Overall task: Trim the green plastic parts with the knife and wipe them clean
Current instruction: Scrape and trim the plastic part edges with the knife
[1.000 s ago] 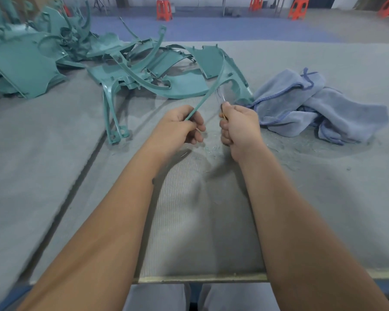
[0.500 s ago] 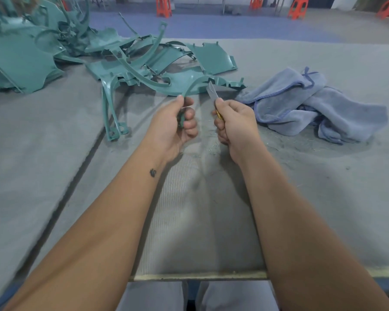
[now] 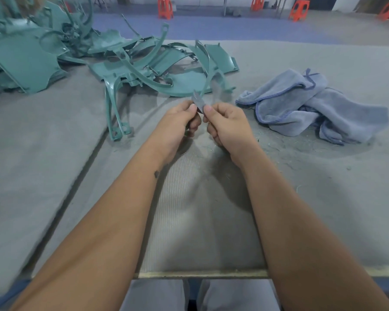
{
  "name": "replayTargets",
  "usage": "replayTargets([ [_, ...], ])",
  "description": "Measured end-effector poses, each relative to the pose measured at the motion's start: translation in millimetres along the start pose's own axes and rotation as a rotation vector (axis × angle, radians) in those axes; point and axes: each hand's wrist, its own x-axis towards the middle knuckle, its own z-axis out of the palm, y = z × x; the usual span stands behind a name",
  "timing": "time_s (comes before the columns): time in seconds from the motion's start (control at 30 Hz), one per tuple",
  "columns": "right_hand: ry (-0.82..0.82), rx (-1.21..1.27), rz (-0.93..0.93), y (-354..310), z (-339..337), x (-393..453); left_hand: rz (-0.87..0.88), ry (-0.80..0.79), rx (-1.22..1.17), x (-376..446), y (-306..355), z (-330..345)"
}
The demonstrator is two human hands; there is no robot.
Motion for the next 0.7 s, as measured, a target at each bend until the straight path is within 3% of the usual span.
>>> replayTargets([
  [0.27,-0.005,-0.093,0.055,2.9,-0.8,2.7,-0.133,-0.037,-0.112,1.4,-2.4,-3.1],
  [0.53,-0.136,0.016,0.104,3.6,-4.9,4.7,-0.134,-0.011,0.188,1.0,-3.0,-0.7],
  [0.7,-0.107,0.036,0.106,5.1,-5.1,4.5,-0.092,0.039,0.223,-1.5,-3.3,3.1],
])
